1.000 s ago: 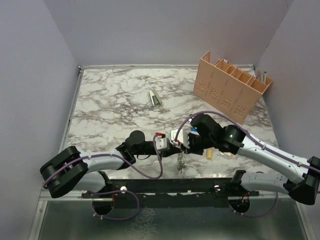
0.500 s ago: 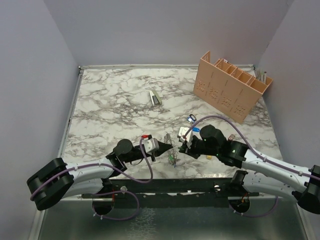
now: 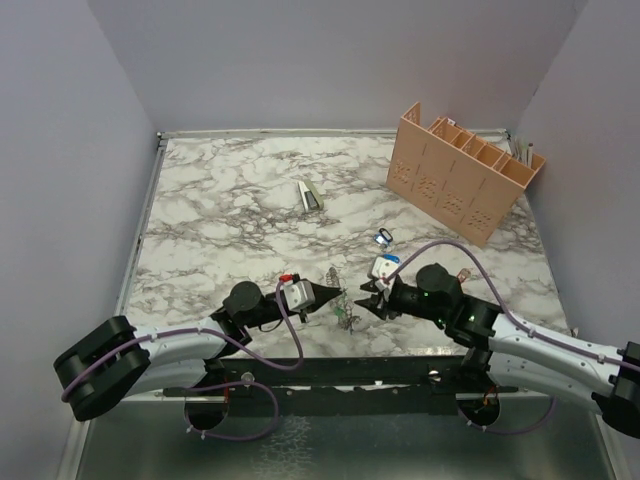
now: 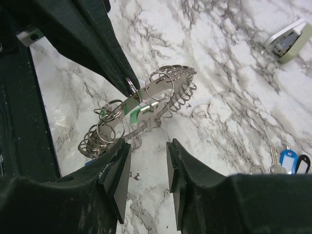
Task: Remove the keys from the keyring
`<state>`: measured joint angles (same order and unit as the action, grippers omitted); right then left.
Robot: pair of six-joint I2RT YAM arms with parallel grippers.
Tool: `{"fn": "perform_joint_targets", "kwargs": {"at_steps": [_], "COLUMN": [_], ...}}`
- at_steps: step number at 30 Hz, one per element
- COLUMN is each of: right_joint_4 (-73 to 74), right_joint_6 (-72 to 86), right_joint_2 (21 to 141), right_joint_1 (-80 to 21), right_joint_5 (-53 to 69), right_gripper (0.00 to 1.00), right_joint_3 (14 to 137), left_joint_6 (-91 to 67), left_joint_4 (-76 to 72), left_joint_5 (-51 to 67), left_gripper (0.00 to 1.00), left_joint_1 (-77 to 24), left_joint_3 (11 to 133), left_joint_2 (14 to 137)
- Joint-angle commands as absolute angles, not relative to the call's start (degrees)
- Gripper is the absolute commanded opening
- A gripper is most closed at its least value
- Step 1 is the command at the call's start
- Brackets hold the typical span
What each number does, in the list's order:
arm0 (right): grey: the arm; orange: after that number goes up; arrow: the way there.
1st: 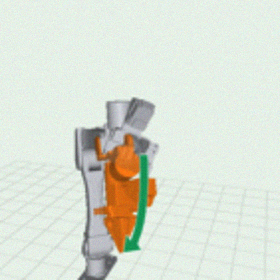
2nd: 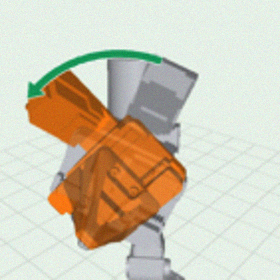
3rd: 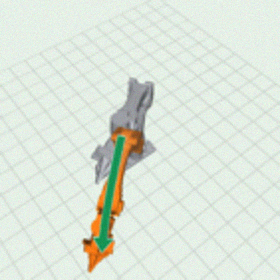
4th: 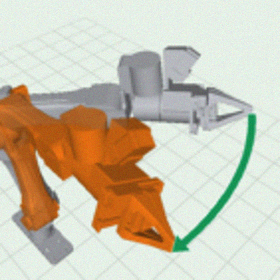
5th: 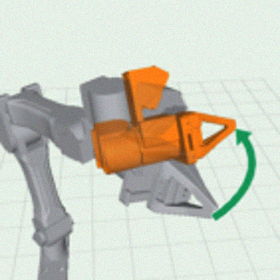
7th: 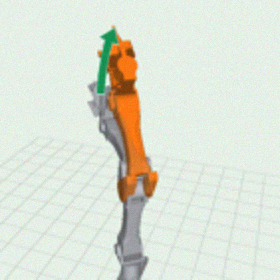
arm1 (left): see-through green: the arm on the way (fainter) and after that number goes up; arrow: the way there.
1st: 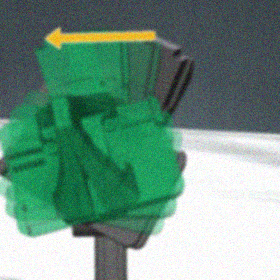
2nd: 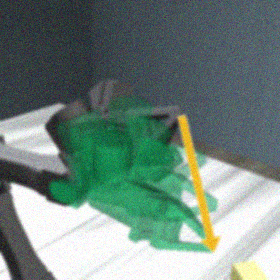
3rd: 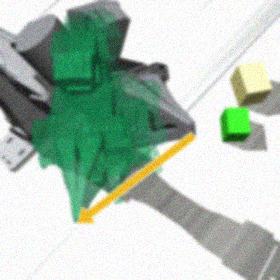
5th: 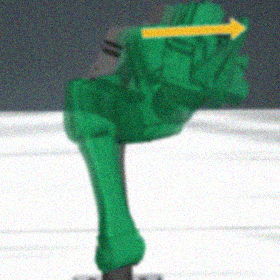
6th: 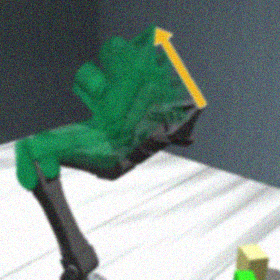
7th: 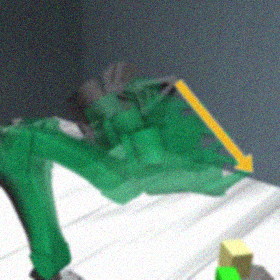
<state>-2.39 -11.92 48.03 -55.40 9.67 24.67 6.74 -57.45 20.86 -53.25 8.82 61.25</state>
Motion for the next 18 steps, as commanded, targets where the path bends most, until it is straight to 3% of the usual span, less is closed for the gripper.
{"fn": "perform_joint_targets", "kwargs": {"at_steps": [1,10,18], "right_joint_4": [-10.84,-18.81,-18.68], "right_joint_6": [-11.17,-13.10,-13.69], "right_joint_2": [41.04,39.70,42.51], "right_joint_1": [-55.32,-55.37,-55.36], "right_joint_5": [8.68,17.50,21.70], "right_gripper": [0.44,0.41,0.33], "right_joint_3": [21.14,18.22,18.93], "left_joint_6": [8.48,7.10,6.60], "left_joint_4": [-61.61,-61.66,-61.65], "left_joint_5": [24.32,32.19,32.80], "left_gripper": [0.00,0.00,0.00], "left_joint_1": [-53.00,-53.00,-53.09], "left_joint_3": [8.85,10.36,10.29], "left_joint_2": [61.68,63.34,62.24]}}
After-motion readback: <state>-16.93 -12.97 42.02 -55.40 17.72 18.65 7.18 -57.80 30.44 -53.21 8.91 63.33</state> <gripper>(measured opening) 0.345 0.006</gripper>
